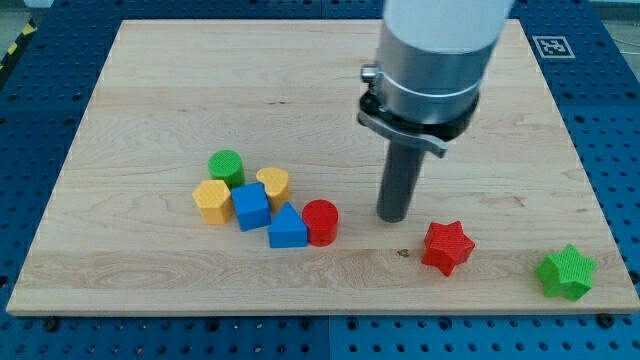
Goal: Place the red blocks diagonal to the green star
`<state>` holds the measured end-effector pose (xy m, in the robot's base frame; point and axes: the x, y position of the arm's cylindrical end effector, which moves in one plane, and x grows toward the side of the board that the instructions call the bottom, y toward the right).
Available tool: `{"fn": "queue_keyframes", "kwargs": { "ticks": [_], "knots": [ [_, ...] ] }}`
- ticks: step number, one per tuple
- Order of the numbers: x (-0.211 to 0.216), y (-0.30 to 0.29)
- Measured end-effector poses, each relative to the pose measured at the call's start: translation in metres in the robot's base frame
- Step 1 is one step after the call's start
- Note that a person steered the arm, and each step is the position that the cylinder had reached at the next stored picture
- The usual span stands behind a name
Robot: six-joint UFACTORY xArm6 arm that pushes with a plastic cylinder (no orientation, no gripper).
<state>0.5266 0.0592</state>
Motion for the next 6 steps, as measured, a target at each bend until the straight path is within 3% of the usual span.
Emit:
{"fn": "queue_keyframes", "kwargs": {
  "ticks": [4,6],
  "knots": [
    [0.082,-0.025],
    [0.046,-0.032]
  ]
}}
